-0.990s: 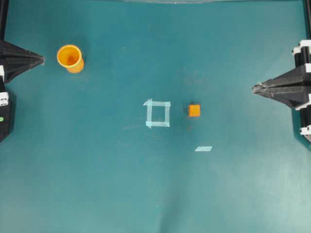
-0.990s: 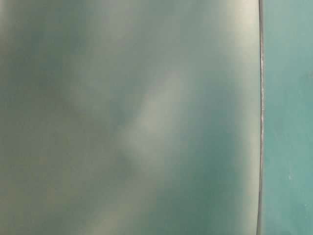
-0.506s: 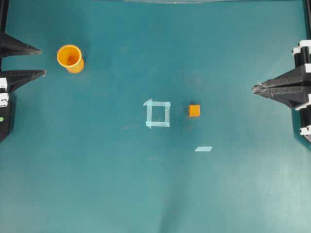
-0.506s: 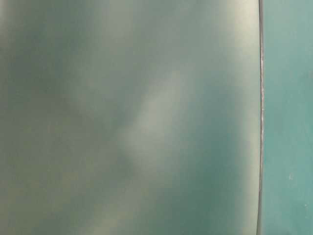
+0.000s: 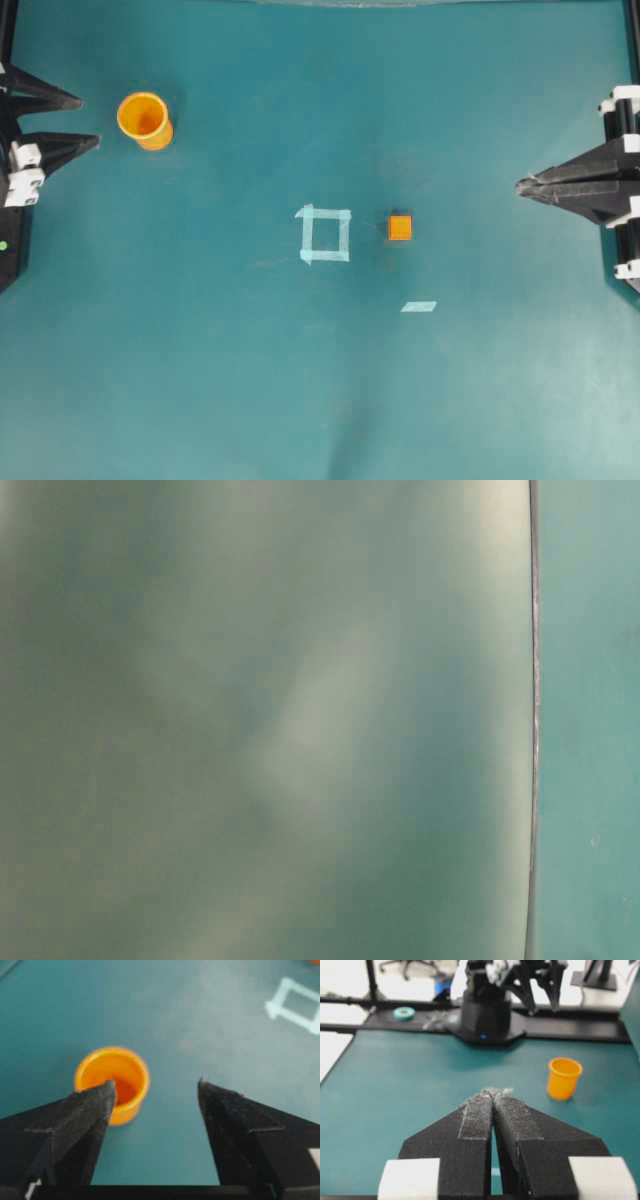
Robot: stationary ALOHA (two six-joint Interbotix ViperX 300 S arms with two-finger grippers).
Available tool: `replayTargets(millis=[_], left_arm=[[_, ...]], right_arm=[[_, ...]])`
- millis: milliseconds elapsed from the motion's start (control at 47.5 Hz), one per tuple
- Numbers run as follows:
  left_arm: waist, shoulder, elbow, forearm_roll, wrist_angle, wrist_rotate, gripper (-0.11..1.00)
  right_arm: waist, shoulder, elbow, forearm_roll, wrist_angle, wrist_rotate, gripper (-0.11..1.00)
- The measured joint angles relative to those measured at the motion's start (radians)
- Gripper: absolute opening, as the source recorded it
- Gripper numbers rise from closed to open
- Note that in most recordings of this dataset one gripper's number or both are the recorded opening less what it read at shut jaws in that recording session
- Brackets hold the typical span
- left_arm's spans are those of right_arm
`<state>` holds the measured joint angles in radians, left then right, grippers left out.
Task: Lift the orange cup with left arm.
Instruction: 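Open the left gripper and move it toward the orange cup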
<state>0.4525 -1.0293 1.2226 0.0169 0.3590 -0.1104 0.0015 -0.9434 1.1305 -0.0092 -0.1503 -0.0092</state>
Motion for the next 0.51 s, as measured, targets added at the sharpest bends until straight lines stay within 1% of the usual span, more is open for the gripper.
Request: replayTargets(millis=[169,358,506], left_arm=[[0.008,0.029,0.005,0.000,-0.021,-0.025,0.73],[0.008,0.080,0.008,-0.002,-0.048,-0.067,0.74],[0.009,0.150,0.011,0.000,-0.072,-0.078,0.74]], right_arm=[[0.000,0.000,0.000,-0.002,0.000,0.000,0.00],[0.000,0.008,0.000,-0.002,0.002,0.000,0.00],[0.000,0.021,0.000,-0.002,0.002,0.000,0.00]])
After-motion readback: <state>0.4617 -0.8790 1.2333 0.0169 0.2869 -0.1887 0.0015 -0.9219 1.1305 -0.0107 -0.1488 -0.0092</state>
